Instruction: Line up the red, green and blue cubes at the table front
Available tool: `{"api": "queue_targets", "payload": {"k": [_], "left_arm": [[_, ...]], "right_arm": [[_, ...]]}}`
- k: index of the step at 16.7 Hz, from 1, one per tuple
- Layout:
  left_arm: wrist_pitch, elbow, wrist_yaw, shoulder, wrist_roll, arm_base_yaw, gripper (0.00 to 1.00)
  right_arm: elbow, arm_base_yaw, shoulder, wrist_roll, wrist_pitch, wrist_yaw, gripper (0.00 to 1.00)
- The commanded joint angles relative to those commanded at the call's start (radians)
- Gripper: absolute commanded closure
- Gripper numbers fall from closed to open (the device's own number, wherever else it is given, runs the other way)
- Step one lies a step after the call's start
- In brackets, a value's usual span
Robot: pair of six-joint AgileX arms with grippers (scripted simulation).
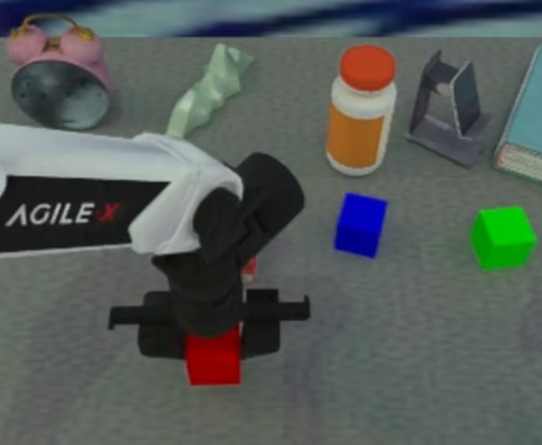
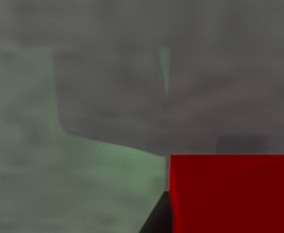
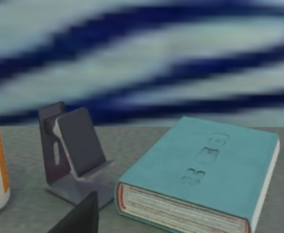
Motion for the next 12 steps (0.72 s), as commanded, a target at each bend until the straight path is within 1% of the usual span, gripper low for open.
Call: {"api": "queue_targets", "payload": {"k": [6, 7, 12], "left_arm": [[0.000, 0.000, 0.000, 0.000, 0.000, 0.000, 0.02], [0.000, 0.000, 0.000, 0.000, 0.000, 0.000, 0.00], [0.000, 0.000, 0.000, 0.000, 0.000, 0.000, 0.00]], "right_arm": [[0.000, 0.000, 0.000, 0.000, 0.000, 0.000, 0.00], [0.000, 0.000, 0.000, 0.000, 0.000, 0.000, 0.00], [0.000, 0.000, 0.000, 0.000, 0.000, 0.000, 0.00]]}}
